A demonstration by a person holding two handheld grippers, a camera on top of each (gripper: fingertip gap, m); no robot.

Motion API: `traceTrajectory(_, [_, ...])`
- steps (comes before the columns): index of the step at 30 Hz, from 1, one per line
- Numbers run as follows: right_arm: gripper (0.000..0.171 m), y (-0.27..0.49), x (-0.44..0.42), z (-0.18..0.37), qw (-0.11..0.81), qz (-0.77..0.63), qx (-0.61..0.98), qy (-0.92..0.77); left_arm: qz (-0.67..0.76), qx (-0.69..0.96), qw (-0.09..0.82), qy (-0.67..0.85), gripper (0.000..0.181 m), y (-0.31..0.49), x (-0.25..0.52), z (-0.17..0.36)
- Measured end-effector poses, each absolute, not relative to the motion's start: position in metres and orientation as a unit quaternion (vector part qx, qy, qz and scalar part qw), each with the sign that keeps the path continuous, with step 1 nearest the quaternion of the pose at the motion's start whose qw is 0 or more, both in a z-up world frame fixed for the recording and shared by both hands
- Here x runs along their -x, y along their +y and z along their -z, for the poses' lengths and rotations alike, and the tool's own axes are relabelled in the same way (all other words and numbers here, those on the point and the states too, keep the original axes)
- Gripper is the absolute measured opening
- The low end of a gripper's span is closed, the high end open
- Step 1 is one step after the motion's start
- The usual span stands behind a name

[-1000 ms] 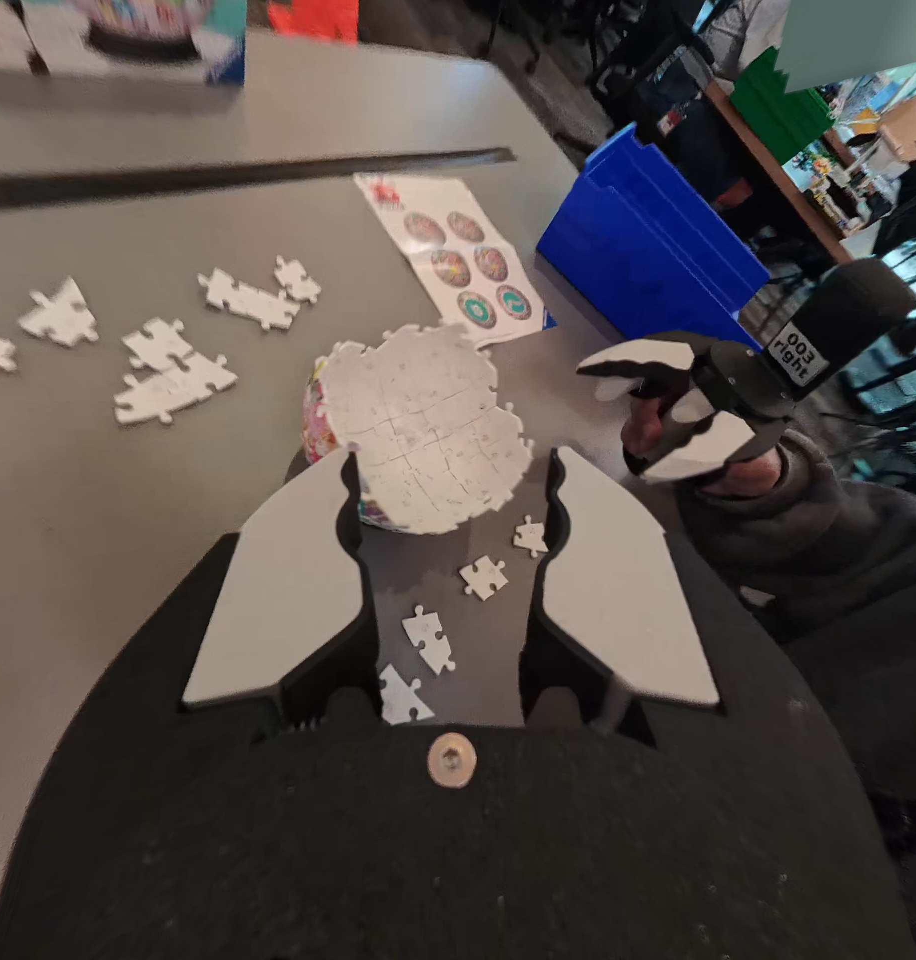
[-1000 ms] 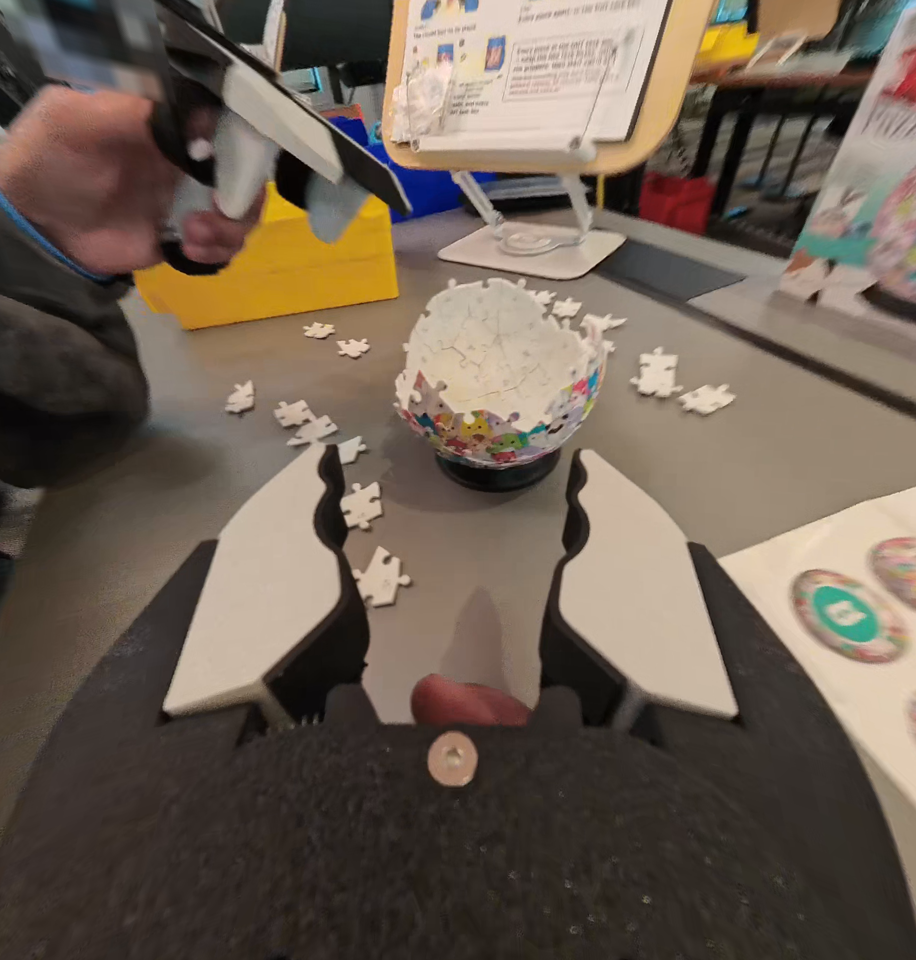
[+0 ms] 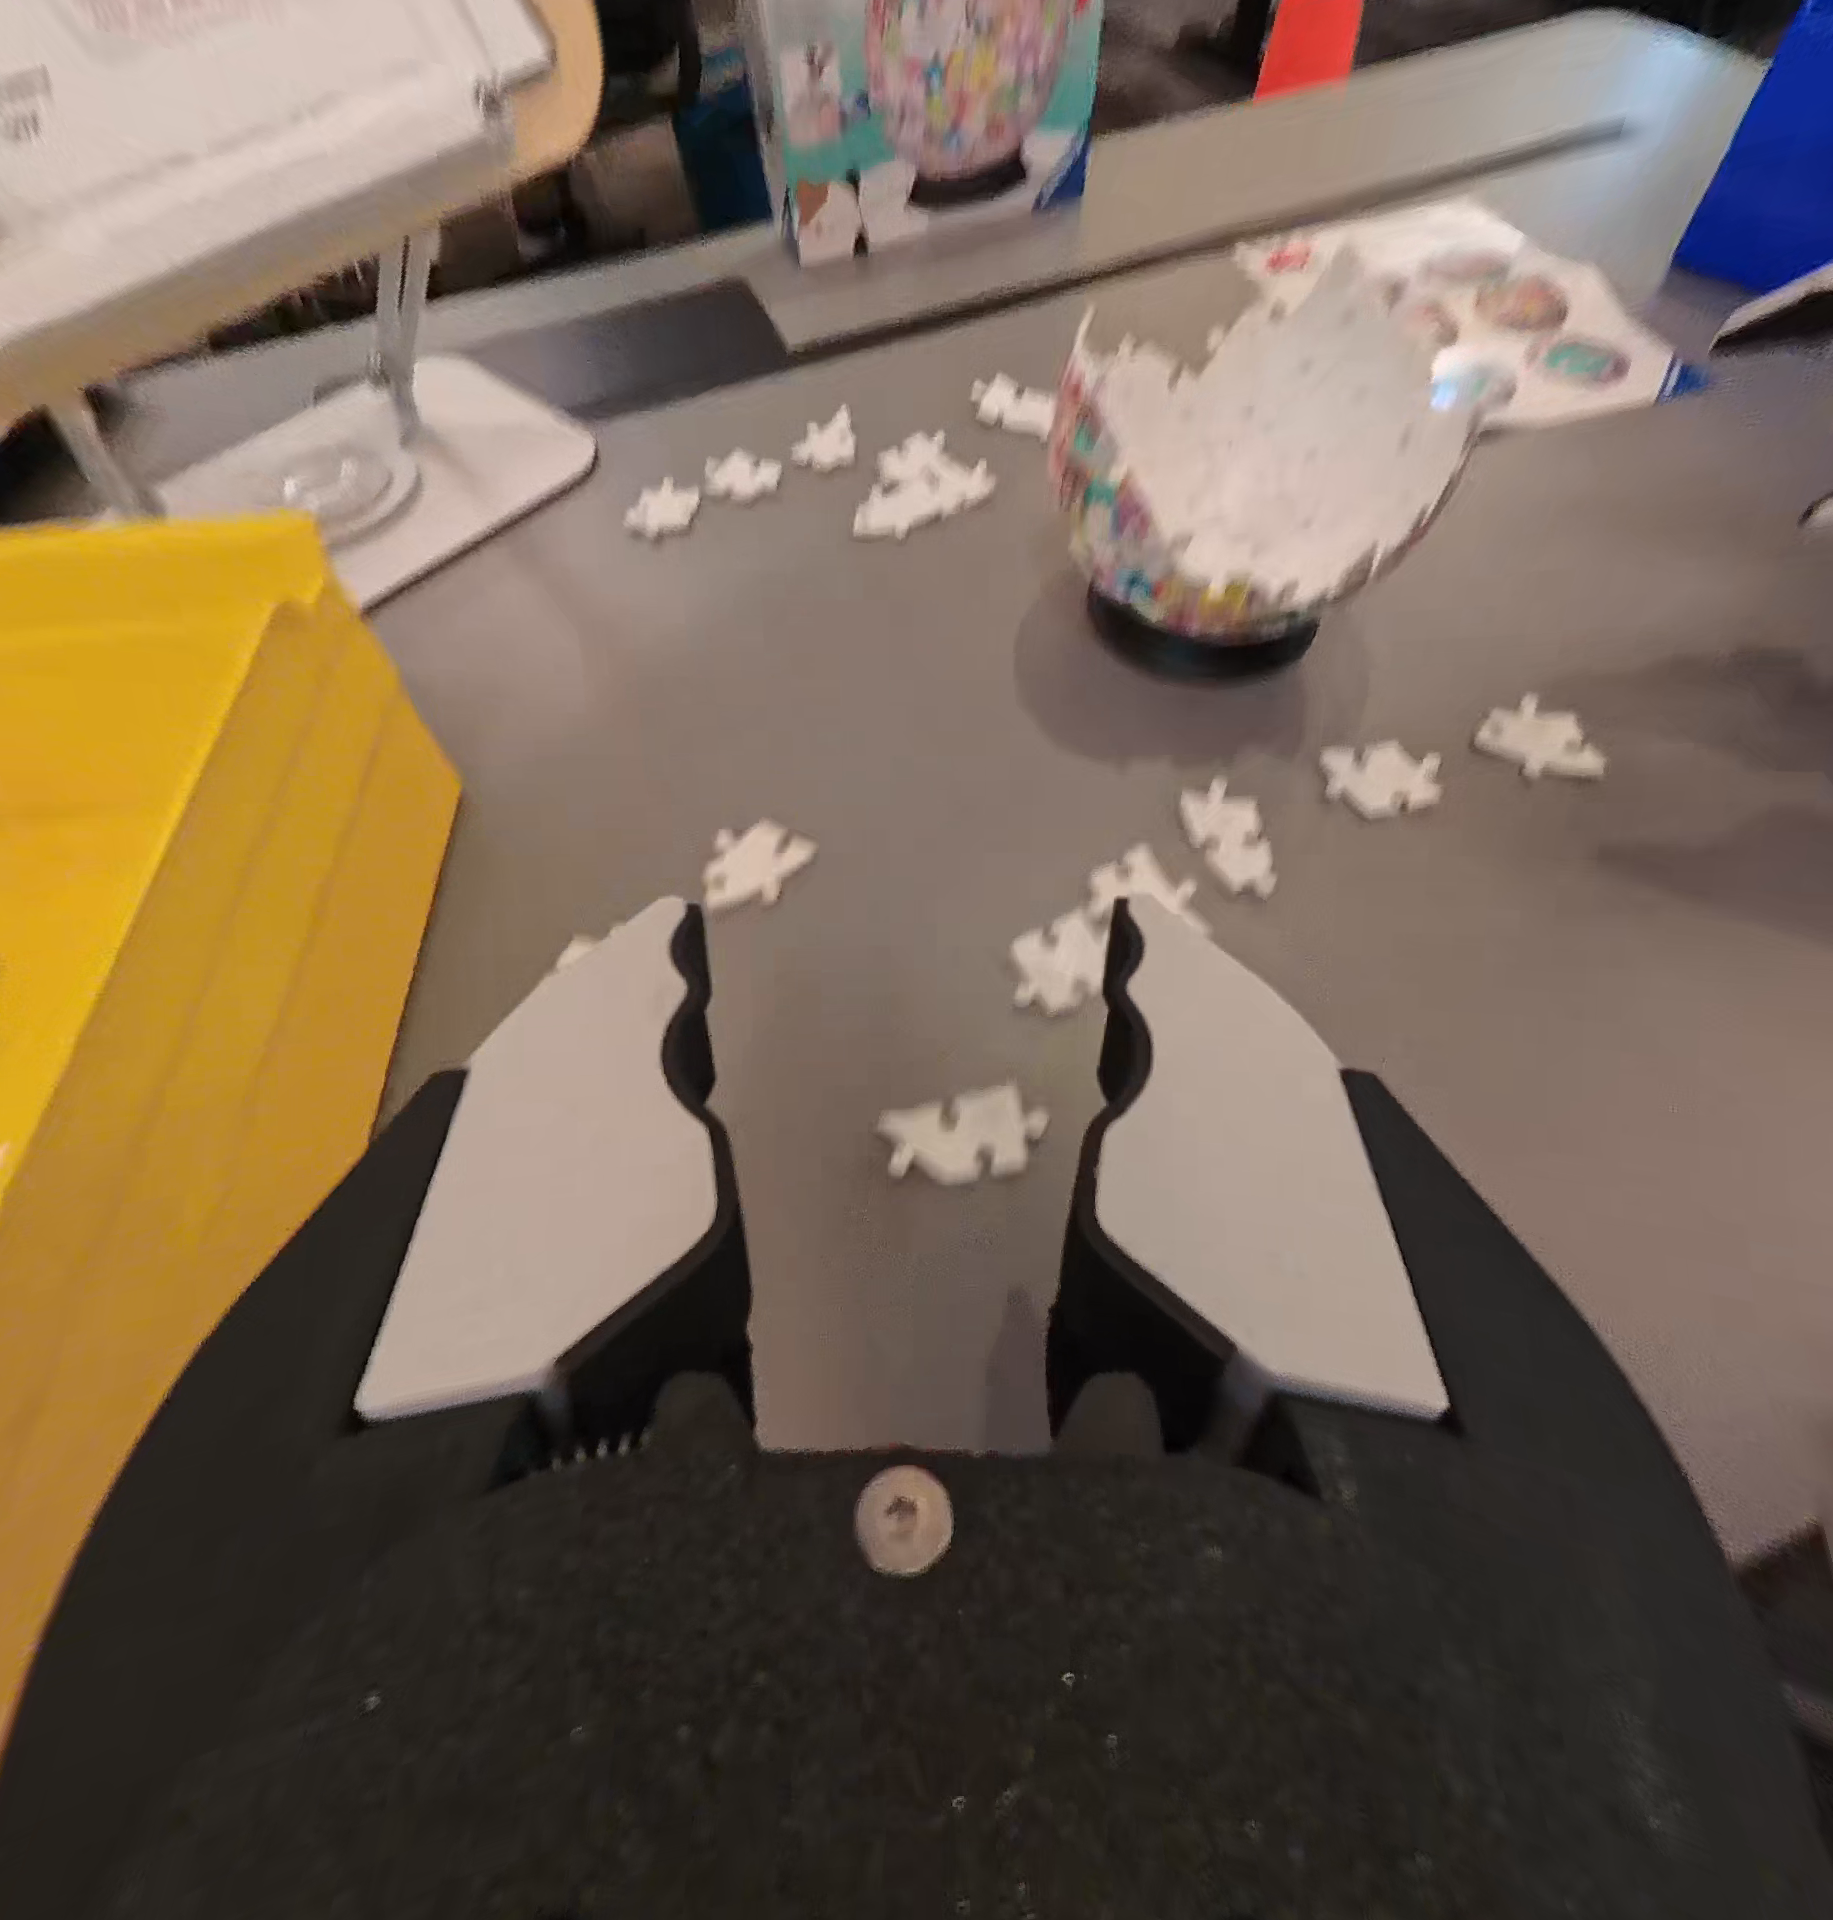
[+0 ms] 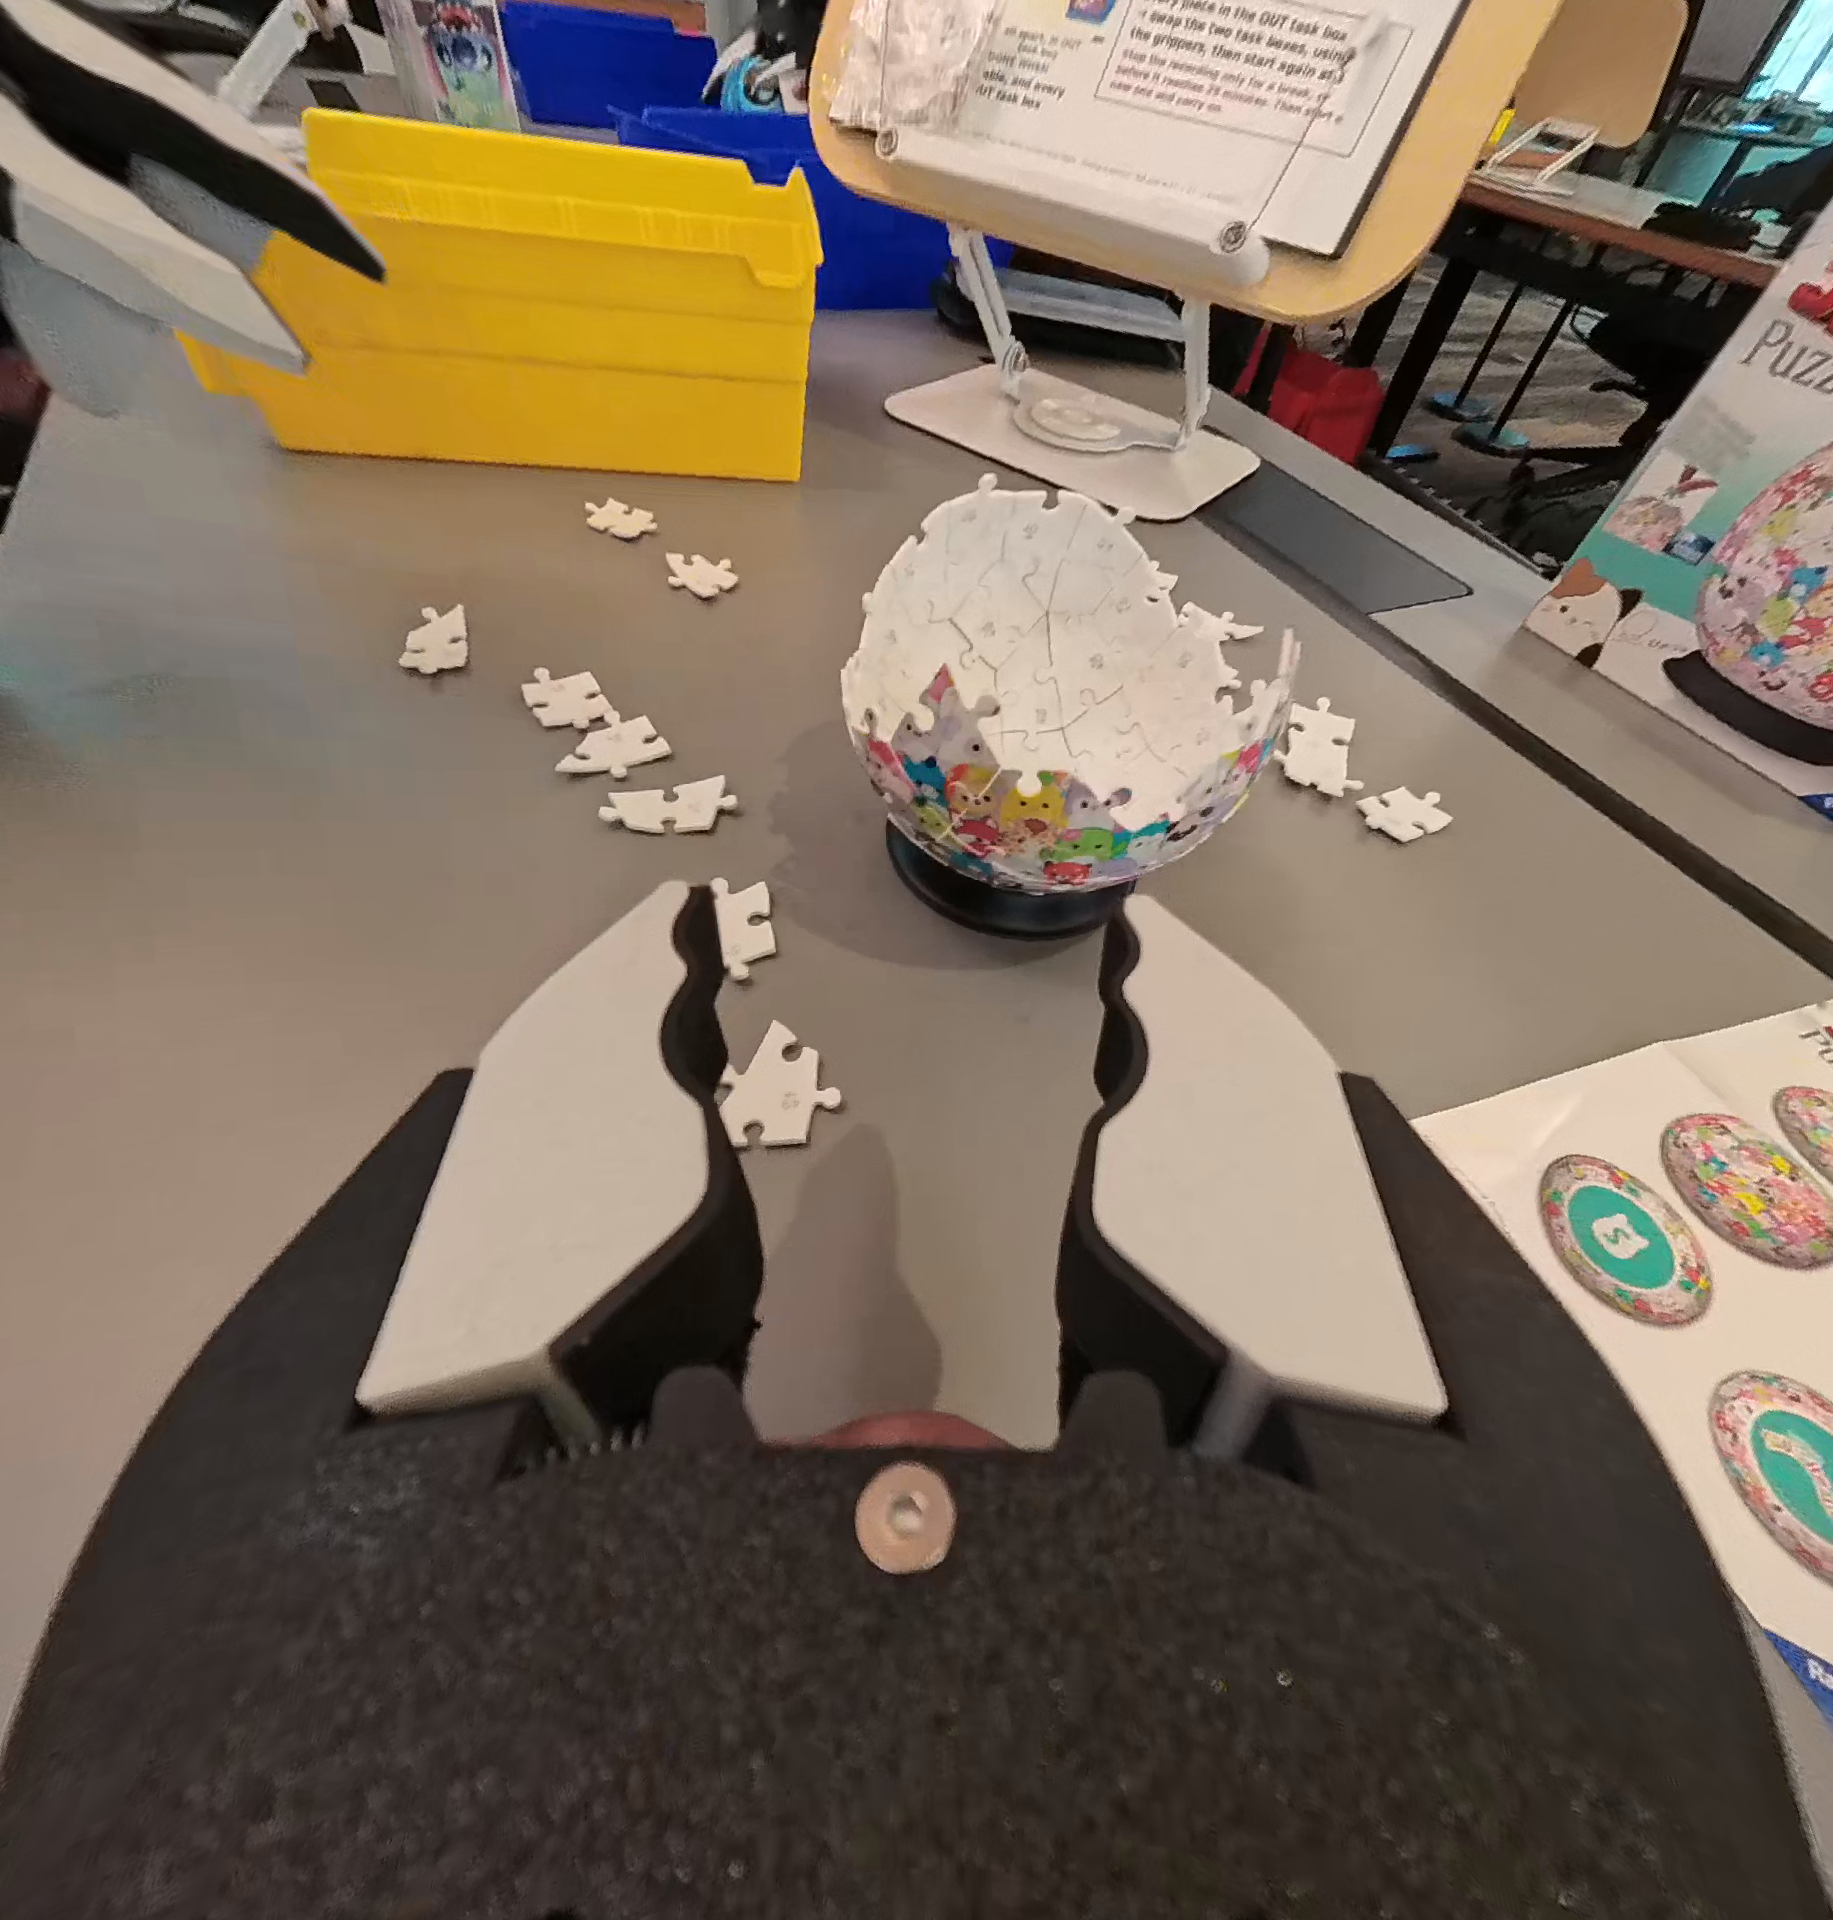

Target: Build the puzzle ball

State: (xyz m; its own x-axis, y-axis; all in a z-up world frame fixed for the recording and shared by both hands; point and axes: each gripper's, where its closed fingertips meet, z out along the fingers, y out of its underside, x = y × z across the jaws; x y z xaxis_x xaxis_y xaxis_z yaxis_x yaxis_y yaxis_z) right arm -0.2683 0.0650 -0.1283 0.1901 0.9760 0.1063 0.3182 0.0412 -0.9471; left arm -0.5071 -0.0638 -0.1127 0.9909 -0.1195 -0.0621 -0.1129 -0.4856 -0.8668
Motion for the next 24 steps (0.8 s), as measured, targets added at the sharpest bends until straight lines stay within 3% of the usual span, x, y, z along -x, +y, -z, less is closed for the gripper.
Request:
traceTrajectory(3, [0.07, 0.063, 0.27, 0.132, 0.478, -0.336, 0.6, -0.546, 0.06, 0.878, 0.47, 0.07, 0.065, -0.089, 0.509, 0.134])
traceTrajectory(7, [0.07, 0.062, 0.271, 0.134, 0.472, -0.34, 0.603, -0.546, 0.142, 0.901, 0.408, 0.036, 0.081, -0.086, 0.496, 0.167])
traceTrajectory(11, [0.069, 0.064, 0.27, 0.134, 0.469, -0.344, 0.607, -0.542, 0.076, 0.928, 0.361, 0.05, 0.083, -0.085, 0.502, 0.193])
traceTrajectory(24, [0.062, 0.082, 0.256, 0.149, 0.446, -0.317, 0.646, -0.532, 0.051, 0.919, 0.382, 0.08, 0.076, -0.077, 0.487, 0.195])
